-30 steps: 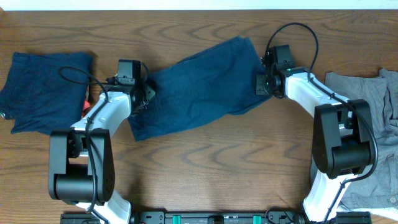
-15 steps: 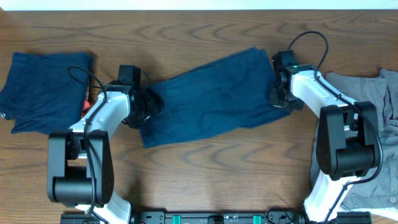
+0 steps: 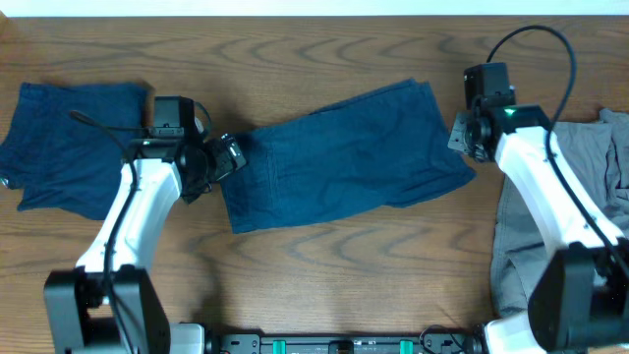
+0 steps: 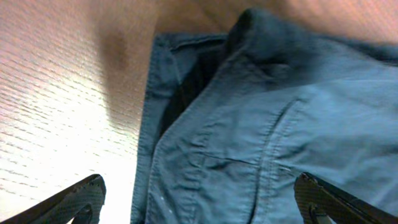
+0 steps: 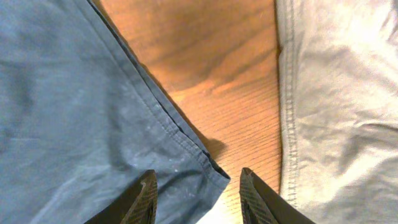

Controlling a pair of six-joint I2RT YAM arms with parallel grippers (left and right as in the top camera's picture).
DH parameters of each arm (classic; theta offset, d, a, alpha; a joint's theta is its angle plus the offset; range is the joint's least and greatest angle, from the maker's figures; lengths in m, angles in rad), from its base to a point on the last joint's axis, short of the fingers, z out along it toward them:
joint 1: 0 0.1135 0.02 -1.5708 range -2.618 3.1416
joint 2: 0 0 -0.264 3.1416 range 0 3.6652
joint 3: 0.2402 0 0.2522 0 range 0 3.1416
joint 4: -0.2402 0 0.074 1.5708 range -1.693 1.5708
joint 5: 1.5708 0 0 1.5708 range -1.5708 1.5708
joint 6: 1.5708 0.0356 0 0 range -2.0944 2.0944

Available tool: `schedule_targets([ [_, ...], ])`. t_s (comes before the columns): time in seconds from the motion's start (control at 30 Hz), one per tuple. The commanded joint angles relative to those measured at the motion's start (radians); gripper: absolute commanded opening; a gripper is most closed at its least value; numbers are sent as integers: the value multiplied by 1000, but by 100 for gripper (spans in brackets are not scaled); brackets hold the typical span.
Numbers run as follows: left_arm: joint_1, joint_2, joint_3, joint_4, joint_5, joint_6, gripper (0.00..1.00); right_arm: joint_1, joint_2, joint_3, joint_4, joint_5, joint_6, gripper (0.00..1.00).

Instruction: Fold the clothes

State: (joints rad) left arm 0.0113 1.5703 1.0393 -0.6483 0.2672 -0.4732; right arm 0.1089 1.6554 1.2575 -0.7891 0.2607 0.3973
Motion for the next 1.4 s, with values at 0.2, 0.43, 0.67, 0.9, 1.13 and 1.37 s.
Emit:
schedule_targets([
  [0.2,0,201,-6,5,75,10,98,-5,-34,2,-10,-33,-47,41],
  [0.43,0,309,-6,24,196,47,89,-4,-34,2,-8,-52,-47,41],
  [0.67,-1,326,-6,36,219,71,23,-4,-34,2,0,-124,-127,40],
  [0.9,-1,300,42,-47,219,123,6,-3,-33,2,54,-403,-296,4],
  [1.13,-1,172,174,-220,219,159,6,45,2,-12,68,-587,-362,1],
  [1.37,-1,37,250,-290,220,155,6,196,138,-32,118,-671,-361,1],
])
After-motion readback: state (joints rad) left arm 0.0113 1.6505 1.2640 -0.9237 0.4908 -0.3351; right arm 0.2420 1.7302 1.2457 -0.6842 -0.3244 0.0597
